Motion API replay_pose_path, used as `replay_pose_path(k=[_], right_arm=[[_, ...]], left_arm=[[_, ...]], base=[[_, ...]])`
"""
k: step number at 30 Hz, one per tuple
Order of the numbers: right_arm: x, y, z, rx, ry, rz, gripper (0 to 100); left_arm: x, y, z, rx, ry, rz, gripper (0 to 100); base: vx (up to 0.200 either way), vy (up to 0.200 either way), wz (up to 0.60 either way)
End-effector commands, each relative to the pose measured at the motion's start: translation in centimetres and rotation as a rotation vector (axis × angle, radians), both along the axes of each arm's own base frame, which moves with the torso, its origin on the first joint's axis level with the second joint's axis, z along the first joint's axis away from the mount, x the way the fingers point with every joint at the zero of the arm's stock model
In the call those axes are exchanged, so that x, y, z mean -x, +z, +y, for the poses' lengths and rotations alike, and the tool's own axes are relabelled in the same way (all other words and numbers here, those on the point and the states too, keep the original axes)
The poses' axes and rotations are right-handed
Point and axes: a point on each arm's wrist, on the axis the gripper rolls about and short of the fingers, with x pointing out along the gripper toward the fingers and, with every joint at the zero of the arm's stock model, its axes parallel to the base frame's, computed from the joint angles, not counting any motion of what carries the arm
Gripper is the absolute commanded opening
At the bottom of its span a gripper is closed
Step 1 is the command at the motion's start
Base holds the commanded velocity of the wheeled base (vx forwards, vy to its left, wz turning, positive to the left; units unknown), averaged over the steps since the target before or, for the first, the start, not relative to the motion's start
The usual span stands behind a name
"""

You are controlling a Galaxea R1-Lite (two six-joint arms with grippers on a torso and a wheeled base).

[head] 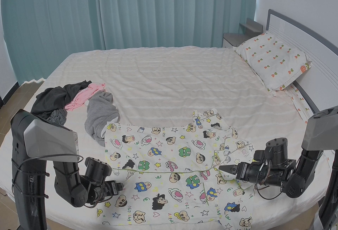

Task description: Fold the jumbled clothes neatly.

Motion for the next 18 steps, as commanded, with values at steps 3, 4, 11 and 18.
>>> replay_pose_path(k=[3, 4, 11, 18], right_arm=[[-0.1, -0.4, 0.0, 0.004, -0.001, 0.01, 100], [-0.1, -0.4, 0.0, 0.004, -0.001, 0.01, 100], [-0.1, -0.4, 0.0, 0.004, -0.001, 0.012, 100], [-0.2, -0.9, 0.0, 0.012, -0.002, 0.027, 100]], left_arm=[[1.5, 1.6, -1.7, 0.011, -0.08, -0.024, 100], [1.8, 1.8, -2.0, 0.012, -0.097, -0.024, 100], [2.5, 1.7, -2.9, 0.018, -0.15, 0.011, 100], [3.0, 1.6, -3.7, 0.036, -0.183, 0.021, 100]], base=[[0.0, 0.0, 0.0], [0.0, 0.0, 0.0], [0.0, 0.0, 0.0], [0.0, 0.0, 0.0]])
